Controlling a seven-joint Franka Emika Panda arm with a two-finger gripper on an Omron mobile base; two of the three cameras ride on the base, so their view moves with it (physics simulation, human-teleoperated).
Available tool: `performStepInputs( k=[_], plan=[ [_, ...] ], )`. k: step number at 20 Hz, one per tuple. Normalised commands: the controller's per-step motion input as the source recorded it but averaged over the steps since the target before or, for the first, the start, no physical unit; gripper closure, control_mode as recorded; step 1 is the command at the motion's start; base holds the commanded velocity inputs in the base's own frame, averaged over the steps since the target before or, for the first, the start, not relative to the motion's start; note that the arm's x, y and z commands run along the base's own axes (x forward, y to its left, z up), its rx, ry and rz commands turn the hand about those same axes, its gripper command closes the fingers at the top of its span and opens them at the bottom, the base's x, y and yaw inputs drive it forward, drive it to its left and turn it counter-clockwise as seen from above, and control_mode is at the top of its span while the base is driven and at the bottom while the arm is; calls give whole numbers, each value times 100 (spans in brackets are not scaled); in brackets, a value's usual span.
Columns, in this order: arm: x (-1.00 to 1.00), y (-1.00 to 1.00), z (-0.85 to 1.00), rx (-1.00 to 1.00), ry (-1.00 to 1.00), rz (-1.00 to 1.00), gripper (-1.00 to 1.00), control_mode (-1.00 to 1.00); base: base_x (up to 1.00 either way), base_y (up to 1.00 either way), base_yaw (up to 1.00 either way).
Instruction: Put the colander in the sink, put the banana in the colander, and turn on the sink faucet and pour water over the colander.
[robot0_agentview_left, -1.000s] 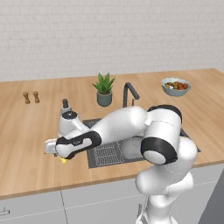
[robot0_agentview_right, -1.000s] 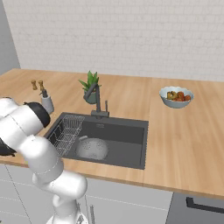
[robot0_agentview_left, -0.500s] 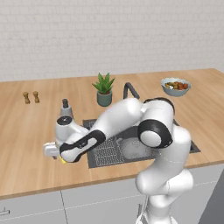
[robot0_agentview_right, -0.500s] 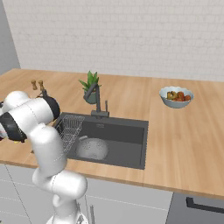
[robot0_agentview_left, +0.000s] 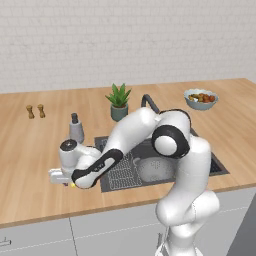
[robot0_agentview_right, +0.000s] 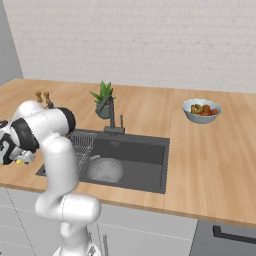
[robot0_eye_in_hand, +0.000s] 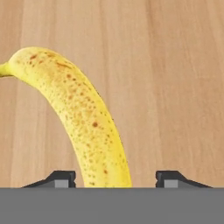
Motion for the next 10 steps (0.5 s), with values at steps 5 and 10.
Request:
performStepInputs(
  k=[5,10],
  plan=[
    [12,0,-27,-3,0,-4,100,-100,0,0,0],
    [-1,-17,-4,0,0,-1,100,-100,0,0,0]
  ],
)
